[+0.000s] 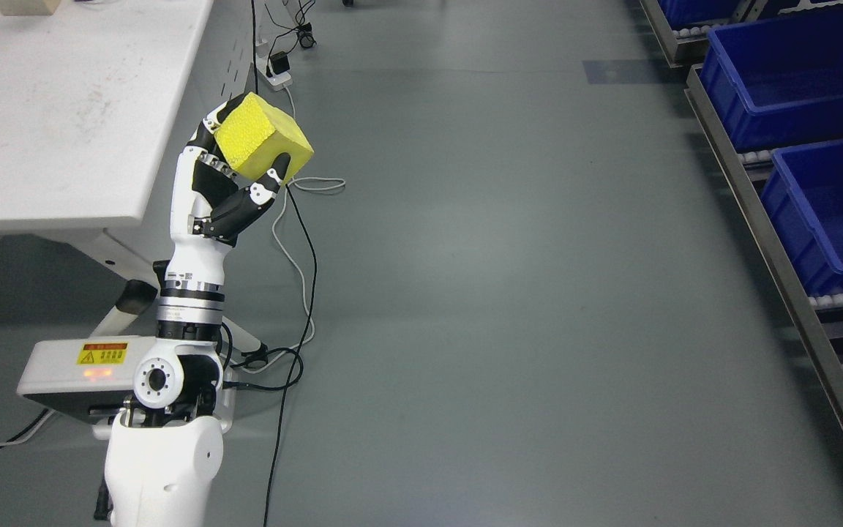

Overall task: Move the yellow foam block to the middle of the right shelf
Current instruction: 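Hold the cube raised in the left hand while turning toward the shelves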

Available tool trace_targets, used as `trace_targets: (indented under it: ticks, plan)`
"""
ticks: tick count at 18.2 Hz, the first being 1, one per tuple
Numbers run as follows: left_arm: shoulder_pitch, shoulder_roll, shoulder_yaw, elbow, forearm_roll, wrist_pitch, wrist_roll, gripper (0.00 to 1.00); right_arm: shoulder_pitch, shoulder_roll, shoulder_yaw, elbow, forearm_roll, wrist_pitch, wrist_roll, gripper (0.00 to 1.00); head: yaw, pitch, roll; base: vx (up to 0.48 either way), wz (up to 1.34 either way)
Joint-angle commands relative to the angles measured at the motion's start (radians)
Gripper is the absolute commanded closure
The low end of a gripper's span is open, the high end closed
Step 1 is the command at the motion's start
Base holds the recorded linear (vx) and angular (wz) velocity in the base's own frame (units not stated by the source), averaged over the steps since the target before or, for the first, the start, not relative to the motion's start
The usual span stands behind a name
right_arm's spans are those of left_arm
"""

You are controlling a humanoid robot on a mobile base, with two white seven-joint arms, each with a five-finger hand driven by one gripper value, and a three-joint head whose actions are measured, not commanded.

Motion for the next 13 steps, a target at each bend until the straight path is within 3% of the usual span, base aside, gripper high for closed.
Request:
trace_targets:
  ticks: [1,13]
  plan:
    - [-0.006,0.017,-0.004,-0.008,0.000,0.006,0.000,0.69,-0.003,-0.017,0.000,-0.017,0.000,0.000,0.000,0.00,0.0000,0.000,0.000,0.357,-0.03]
    - [-0.041,0.017,-0.001,-0.010,0.000,0.036,0.000,0.69,-0.003,-0.017,0.000,-0.017,0.000,0.000,0.000,0.00,0.0000,0.000,0.000,0.349,-0.08]
